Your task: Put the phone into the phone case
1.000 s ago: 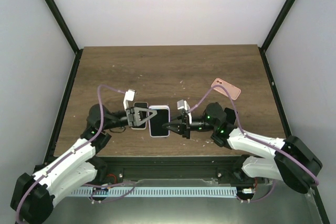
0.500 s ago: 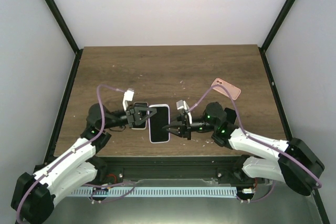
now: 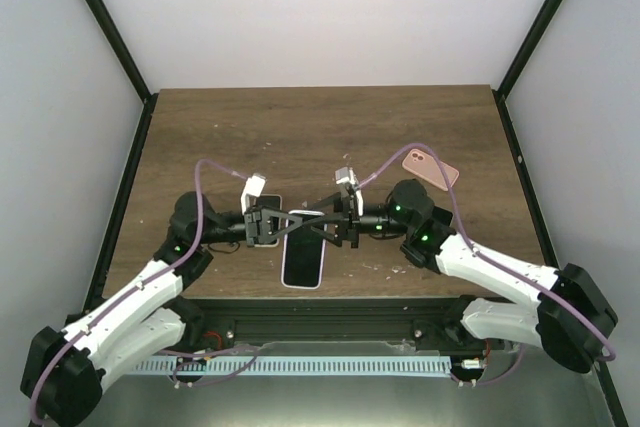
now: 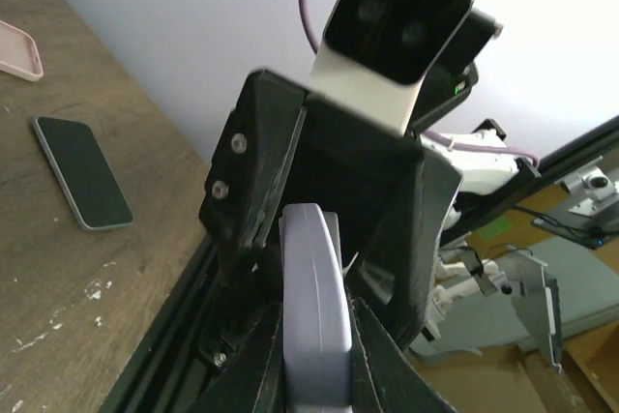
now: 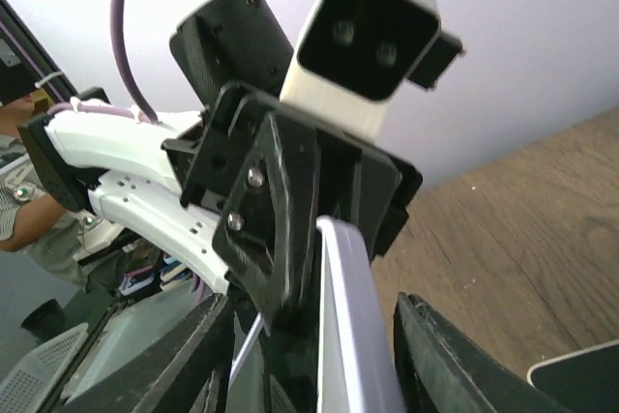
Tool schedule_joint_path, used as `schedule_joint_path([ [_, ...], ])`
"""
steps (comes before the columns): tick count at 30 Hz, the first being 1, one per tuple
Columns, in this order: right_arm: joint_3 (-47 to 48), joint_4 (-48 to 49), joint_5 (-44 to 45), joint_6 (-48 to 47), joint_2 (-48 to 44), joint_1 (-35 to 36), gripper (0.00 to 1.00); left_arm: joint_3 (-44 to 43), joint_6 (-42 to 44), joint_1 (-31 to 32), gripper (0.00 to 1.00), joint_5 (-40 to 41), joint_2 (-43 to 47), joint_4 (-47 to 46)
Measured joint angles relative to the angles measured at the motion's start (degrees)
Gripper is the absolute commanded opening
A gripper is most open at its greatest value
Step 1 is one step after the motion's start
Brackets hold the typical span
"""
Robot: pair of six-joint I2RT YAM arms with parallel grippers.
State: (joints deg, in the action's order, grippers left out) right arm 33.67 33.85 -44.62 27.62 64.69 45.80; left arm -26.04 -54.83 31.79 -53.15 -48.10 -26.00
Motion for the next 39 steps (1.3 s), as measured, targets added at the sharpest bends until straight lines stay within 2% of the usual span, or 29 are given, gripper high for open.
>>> schedule_joint_path([
  [6,2.23,-1.70,0.59,4.57,-1.66,-0.31,0.29,0.00,1.01,0.09,0.00,-2.03,1.42,1.62],
  [8,2.23,-2.64,1.07,5.84,-2.58,-0.35,0.29,0.00,1.53,0.24,0.00,-2.25,2.14,2.10],
  [12,2.23,-5.22,2.01,7.08,-4.20,-0.35,0.39,0.00,2.27,0.28,0.00,-2.16,3.08,2.64],
  [14,2.27,-6.93,2.32,7.30,-4.59,-0.35,0.38,0.00,2.54,0.28,0.00,-1.97,3.30,2.82],
  [17,2.29,-9.60,2.64,7.78,-4.63,-0.35,0.27,0.00,2.64,0.28,0.00,-1.62,3.56,2.99],
  [19,2.36,-10.49,2.67,8.00,-4.76,-0.35,0.12,0.00,2.89,0.28,0.00,-1.20,3.56,3.80],
  [21,2.43,-11.43,2.69,7.93,-5.14,-0.31,0.02,-0.02,3.65,0.28,0.00,-0.87,3.54,4.74],
  [27,2.47,-13.05,3.63,9.31,-6.49,-0.28,0.01,-2.97,9.57,0.76,0.00,0.66,3.54,11.80],
  [28,2.54,-13.18,3.80,9.27,-6.56,-0.28,0.04,-3.58,10.36,0.85,0.00,0.98,3.54,13.07],
  [31,2.95,-13.75,3.96,9.07,-6.60,-0.28,0.27,-4.61,11.80,0.94,0.00,1.53,3.54,15.47],
  [33,2.95,-14.40,4.24,8.96,-6.51,-0.31,0.39,-4.68,11.76,0.98,0.00,2.08,3.61,16.06],
  [36,2.82,-13.99,4.15,10.14,-6.05,-0.35,0.51,-4.52,10.69,0.66,0.00,3.82,3.72,17.03],
  [39,2.23,-13.44,3.67,10.78,-5.90,-0.35,0.55,-3.82,8.94,0.50,0.00,5.64,4.57,16.39],
])
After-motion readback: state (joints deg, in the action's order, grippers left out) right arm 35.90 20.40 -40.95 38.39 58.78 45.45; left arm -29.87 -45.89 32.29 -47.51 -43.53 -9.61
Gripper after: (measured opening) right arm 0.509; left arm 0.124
